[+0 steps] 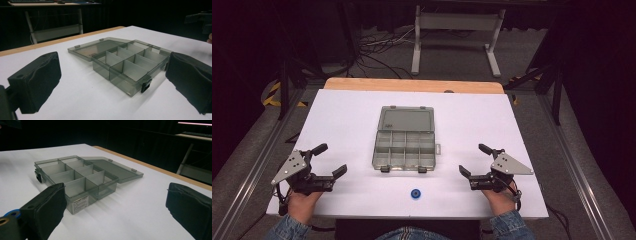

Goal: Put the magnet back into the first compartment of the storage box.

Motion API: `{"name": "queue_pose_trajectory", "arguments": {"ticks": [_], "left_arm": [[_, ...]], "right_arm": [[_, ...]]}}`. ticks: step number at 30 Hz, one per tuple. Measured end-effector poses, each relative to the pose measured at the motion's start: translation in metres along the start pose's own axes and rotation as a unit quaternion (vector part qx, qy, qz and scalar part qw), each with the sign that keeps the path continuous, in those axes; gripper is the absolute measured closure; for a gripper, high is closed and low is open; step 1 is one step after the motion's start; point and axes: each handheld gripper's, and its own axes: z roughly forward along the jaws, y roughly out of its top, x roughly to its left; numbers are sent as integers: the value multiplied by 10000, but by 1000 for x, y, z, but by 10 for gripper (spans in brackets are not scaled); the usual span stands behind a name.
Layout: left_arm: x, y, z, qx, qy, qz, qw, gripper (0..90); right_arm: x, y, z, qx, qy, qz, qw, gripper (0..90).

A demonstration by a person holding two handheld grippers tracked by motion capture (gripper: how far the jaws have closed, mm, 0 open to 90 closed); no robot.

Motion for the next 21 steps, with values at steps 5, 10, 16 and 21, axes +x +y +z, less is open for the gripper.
{"name": "queue_pose_trajectory", "arguments": {"ticks": [5, 10, 16, 21], "left_arm": [[-1, 1, 0, -15, 2, 38, 10000, 8], [-1, 2, 1, 48, -31, 65, 10000, 10], [-6, 8, 8, 49, -159, 116, 9998, 10], [-10, 14, 13, -9, -267, 85, 9996, 11]], "right_arm": [[0, 0, 0, -14, 20, 27, 10000, 37], [0, 0, 0, -22, 35, 28, 10000, 37], [0, 0, 0, -20, 36, 42, 10000, 37], [-1, 0, 0, -37, 58, 36, 10000, 37]]}}
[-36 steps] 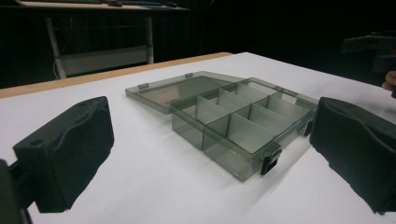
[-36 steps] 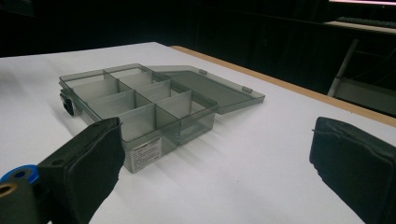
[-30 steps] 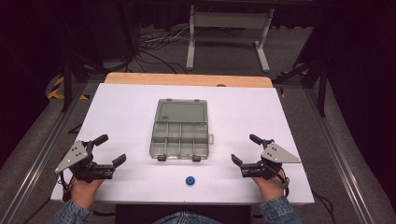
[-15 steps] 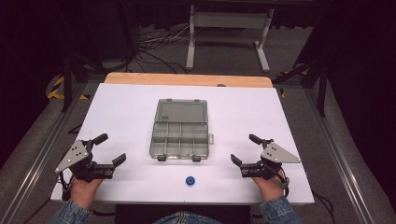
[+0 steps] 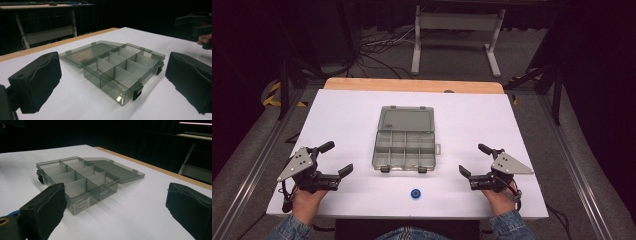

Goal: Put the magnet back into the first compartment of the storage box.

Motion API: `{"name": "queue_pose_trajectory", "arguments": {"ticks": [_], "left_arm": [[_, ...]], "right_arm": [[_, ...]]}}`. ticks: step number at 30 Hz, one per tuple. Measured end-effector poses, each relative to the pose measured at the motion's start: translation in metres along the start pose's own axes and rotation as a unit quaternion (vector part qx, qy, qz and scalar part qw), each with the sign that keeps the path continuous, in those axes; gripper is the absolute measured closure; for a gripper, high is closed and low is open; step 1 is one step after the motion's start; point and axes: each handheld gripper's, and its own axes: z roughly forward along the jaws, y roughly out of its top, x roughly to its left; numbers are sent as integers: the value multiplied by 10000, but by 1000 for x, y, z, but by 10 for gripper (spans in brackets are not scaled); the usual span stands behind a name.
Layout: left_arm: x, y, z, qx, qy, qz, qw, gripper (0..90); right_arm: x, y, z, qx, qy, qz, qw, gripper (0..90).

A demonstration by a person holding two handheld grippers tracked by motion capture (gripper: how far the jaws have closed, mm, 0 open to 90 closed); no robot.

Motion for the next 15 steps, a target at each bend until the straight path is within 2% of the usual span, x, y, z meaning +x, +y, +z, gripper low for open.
{"name": "queue_pose_trajectory", "arguments": {"ticks": [15], "left_arm": [[-13, 18, 23, 12, -352, 109, 9993, 11]], "right_arm": [[-1, 0, 0, -6, 11, 23, 10000, 37]]}}
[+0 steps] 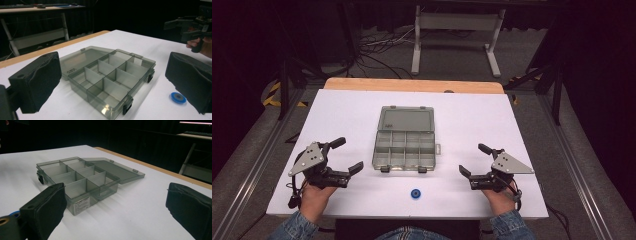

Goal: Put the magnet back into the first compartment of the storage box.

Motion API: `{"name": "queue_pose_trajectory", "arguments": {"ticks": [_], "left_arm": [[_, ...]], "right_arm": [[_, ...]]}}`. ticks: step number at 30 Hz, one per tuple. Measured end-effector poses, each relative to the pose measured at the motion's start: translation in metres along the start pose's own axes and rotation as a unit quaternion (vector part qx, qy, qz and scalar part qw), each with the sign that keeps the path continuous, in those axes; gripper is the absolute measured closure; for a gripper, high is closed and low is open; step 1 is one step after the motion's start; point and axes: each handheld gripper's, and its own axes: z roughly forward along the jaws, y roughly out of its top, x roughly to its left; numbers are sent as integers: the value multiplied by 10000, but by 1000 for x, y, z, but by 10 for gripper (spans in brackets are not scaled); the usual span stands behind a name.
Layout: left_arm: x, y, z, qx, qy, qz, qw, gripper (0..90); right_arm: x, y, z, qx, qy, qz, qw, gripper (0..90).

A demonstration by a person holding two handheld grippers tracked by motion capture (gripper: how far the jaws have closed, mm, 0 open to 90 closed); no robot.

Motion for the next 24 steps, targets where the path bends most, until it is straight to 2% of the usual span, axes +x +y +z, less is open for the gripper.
{"name": "queue_pose_trajectory", "arguments": {"ticks": [1, 3, 4, 9, 18, 19, 21, 24], "left_arm": [[-2, 2, 3, -56, -22, 15, 10000, 11], [-3, 4, 6, -6, -76, 31, 10000, 11], [-4, 5, 8, -69, -74, 23, 9999, 11], [-9, 9, 18, -49, -210, 63, 9997, 11], [-13, 12, 25, -10, -321, 99, 9994, 13], [-15, 13, 26, 89, -455, 171, 9988, 18], [-16, 13, 26, 79, -456, 184, 9988, 22], [-18, 16, 28, 84, -607, 147, 9980, 26]], "right_arm": [[0, 0, 0, 5, -5, -3, 10000, 37], [0, 0, 0, 2, -2, 0, 10000, 37], [0, 0, 0, 3, -5, -2, 10000, 37], [-1, 0, 0, 1, 0, 2, 10000, 37], [0, 0, 0, 64, 23, 7, 10000, 37], [0, 0, 0, 86, 38, 13, 10000, 37], [0, 0, 0, 86, 60, 19, 9999, 38], [0, 2, 0, 96, 68, 39, 9999, 38]]}}
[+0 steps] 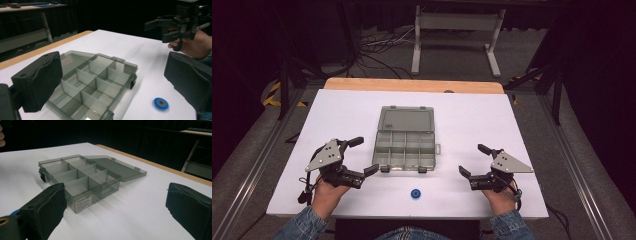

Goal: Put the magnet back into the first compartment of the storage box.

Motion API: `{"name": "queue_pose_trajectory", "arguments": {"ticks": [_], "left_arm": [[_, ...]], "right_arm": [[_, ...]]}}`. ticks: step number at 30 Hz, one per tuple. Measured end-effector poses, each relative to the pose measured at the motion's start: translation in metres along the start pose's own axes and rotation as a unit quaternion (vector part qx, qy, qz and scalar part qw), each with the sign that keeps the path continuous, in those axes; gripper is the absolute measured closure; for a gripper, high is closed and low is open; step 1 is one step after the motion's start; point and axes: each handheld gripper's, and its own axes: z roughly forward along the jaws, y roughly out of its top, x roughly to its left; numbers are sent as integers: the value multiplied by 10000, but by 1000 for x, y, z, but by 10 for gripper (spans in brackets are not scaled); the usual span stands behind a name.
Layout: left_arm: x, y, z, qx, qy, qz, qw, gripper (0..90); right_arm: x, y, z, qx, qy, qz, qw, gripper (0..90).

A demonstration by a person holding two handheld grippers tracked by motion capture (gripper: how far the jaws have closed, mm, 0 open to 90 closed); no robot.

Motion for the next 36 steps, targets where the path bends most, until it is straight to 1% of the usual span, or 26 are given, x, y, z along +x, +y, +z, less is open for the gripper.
{"name": "queue_pose_trajectory", "arguments": {"ticks": [3, 5, 9, 13, 14, 17, 19, 21, 23, 24, 26, 28, 29, 31, 32, 33, 34, 35, 36], "left_arm": [[-1, 3, 4, 63, -116, 15, 9999, 27], [-2, 5, 7, 154, -209, 75, 9996, 31], [-6, 9, 17, 217, -379, 111, 9990, 32], [-10, 14, 28, 240, -553, 174, 9980, 32], [-11, 15, 31, 221, -584, 159, 9979, 32], [-14, 18, 41, 204, -697, 202, 9972, 32], [-16, 20, 46, 244, -796, 181, 9964, 32], [-19, 22, 52, 240, -872, 208, 9957, 32], [-20, 23, 54, 234, -887, 238, 9955, 32], [-21, 24, 55, 249, -933, 230, 9951, 32], [-23, 24, 59, 220, -961, 217, 9949, 32], [-24, 24, 61, 256, -999, 229, 9944, 32], [-24, 24, 62, 261, -1006, 204, 9944, 32], [-24, 25, 65, 395, -1095, 210, 9930, 39], [-23, 26, 67, 557, -1144, 217, 9916, 49], [-23, 28, 68, 663, -1138, 215, 9911, 55], [-24, 29, 69, 709, -1167, 204, 9904, 57], [-24, 31, 70, 776, -1181, 235, 9897, 60], [-24, 31, 70, 798, -1187, 242, 9894, 62]], "right_arm": [[0, 1, 0, 58, -7, 30, 10000, 39], [0, 1, -1, 55, 3, 27, 10000, 40], [0, 2, -2, 49, 1, 4, 10000, 42], [0, 1, -2, 102, 2, 13, 9999, 42], [0, 1, -3, 98, -3, -6, 10000, 42], [0, 1, -4, 84, -18, -1, 10000, 42], [0, 1, -5, 90, -24, -8, 10000, 42], [0, 0, -6, 101, -27, 25, 9999, 42], [0, 0, -6, 100, -24, 23, 9999, 44], [0, 1, -6, 94, -24, -11, 10000, 44], [0, 1, -6, 94, -15, -28, 10000, 45], [0, 1, -5, 97, -7, -51, 9999, 46], [0, 1, -5, 98, 3, -50, 9999, 47], [0, 1, -4, 96, 23, -36, 9999, 48], [0, 1, -4, 78, 39, -18, 10000, 49], [-1, 1, -4, 75, 56, -2, 10000, 50], [-1, 2, -5, 66, 61, -2, 10000, 51], [-1, 2, -5, 46, 74, -3, 10000, 53], [-1, 2, -5, 36, 90, 0, 10000, 54]]}}
